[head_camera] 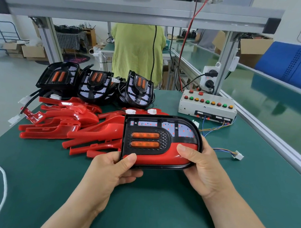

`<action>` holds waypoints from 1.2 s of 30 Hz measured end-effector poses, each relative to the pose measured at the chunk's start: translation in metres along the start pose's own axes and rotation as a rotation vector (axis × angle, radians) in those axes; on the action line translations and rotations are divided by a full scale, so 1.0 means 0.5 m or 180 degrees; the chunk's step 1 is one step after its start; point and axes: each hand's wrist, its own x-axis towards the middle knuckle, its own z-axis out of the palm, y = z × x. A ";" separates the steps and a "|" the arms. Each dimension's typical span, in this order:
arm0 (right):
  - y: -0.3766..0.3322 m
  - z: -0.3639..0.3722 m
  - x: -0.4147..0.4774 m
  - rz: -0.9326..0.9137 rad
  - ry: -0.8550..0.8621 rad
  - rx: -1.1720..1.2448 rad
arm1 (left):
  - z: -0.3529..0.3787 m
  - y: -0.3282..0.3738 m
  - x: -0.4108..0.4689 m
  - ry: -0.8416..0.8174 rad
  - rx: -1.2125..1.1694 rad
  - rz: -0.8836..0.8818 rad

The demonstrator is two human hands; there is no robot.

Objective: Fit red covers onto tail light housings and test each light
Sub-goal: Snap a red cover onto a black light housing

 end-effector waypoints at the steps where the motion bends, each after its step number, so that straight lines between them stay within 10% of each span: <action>1: -0.001 0.000 0.000 0.0006 0.0014 -0.0005 | 0.001 0.000 -0.001 0.0016 0.0019 0.0014; 17: -0.002 0.001 0.008 0.0144 0.0513 0.0152 | -0.035 0.052 0.005 -0.0160 0.1870 0.0318; 28: -0.002 -0.002 0.011 0.0241 0.0486 0.0268 | -0.165 0.167 0.147 0.1739 0.3194 0.1424; 36: 0.005 0.003 0.012 0.0307 0.0324 0.0080 | -0.331 0.175 0.296 0.1397 0.4287 0.0387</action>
